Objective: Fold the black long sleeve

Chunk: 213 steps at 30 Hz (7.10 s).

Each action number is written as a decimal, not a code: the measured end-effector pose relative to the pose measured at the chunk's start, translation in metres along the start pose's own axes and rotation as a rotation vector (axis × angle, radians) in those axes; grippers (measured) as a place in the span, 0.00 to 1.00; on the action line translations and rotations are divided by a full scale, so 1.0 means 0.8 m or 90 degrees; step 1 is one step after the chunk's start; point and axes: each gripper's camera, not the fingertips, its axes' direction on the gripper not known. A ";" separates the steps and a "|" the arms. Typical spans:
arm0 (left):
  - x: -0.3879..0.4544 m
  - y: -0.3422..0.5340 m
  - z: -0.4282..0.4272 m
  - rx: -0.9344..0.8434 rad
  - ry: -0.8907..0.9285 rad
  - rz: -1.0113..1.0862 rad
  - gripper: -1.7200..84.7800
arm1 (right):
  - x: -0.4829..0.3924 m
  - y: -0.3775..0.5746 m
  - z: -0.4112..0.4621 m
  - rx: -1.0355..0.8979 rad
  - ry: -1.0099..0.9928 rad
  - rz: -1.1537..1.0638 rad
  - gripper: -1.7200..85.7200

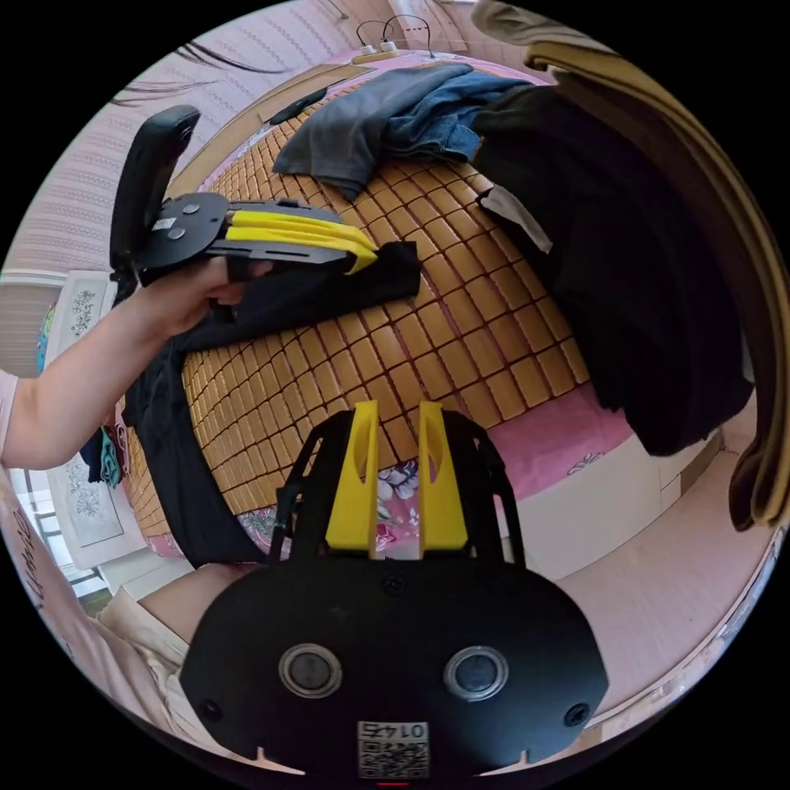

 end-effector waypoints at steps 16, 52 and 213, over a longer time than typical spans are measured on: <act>0.145 0.139 -0.125 0.114 -0.077 0.081 0.01 | 0.047 0.060 -0.071 0.111 -0.099 -0.154 0.18; -0.114 -0.125 -0.077 -0.002 0.163 -0.014 0.01 | 0.419 0.048 0.054 0.297 -0.432 0.416 0.02; 0.238 0.729 -1.515 0.162 -0.335 -1.137 0.01 | -0.295 -0.273 1.452 -0.178 -0.079 -0.920 0.06</act>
